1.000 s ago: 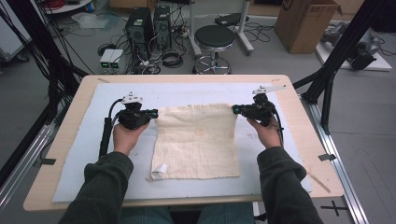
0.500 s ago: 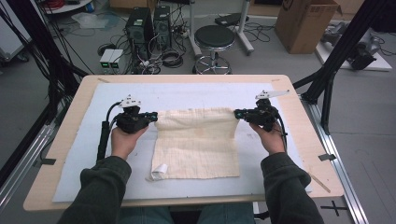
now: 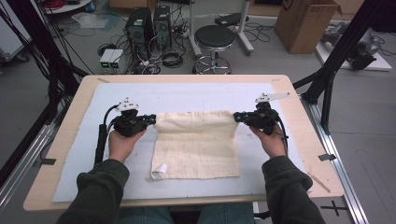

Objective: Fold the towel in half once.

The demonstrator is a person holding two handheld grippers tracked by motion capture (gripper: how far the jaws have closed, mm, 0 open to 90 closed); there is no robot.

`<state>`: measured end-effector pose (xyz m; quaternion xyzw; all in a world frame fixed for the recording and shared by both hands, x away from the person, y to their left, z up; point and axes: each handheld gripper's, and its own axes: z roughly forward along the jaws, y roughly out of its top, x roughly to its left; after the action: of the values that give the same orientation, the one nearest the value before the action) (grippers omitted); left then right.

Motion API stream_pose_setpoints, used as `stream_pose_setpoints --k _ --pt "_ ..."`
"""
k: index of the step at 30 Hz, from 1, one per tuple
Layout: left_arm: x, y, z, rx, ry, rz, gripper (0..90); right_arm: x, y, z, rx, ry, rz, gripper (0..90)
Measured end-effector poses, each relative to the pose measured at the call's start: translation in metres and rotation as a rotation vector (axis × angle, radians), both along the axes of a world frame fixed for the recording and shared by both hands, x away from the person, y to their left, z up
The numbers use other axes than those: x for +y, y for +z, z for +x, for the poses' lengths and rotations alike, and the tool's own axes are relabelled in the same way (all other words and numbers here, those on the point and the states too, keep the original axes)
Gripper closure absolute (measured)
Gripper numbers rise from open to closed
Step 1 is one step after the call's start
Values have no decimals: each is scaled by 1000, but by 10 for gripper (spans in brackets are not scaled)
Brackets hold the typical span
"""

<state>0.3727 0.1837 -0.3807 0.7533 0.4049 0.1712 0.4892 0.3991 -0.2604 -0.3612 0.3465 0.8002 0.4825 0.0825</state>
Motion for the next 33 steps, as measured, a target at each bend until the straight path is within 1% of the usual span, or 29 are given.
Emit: stream_pose_setpoints --k 6,7,10,11,15,17,20,21,22,24,26,32,33 --pt "-1 0 -5 0 -12 -2 876 -3 -3 -7 0 4 8 849" --pt "-1 0 -6 2 -14 2 876 -5 -4 -8 -8 6 8 849" --pt "-2 1 -8 0 -20 4 876 -6 -4 -10 1 3 12 848" --pt "-2 1 -9 -1 -23 3 876 -6 -4 -11 -5 4 14 848" --pt "-3 1 -11 -2 -29 9 876 -7 -4 -15 -4 4 11 849" --pt "-3 2 -13 -1 -35 15 876 -7 -4 -17 -3 8 11 848" --pt "-4 3 -16 -4 -41 20 876 -7 -3 -19 -17 11 13 849" --pt "-4 3 -16 -4 -44 29 876 -7 -3 -19 -16 12 13 849" --pt "-4 3 -17 -6 -43 31 876 -6 -3 -21 -9 11 12 849" --pt "-5 3 -18 -1 -49 39 876 -6 -3 -22 -11 12 13 849" --pt "-5 2 -20 -3 -51 39 876 -7 -5 -23 -17 16 12 849" --pt "-4 -6 -25 13 -45 36 876 -7 -8 -29 -9 18 10 849" --pt "-3 -7 -26 13 -51 43 875 -6 -10 -30 -9 22 4 849"
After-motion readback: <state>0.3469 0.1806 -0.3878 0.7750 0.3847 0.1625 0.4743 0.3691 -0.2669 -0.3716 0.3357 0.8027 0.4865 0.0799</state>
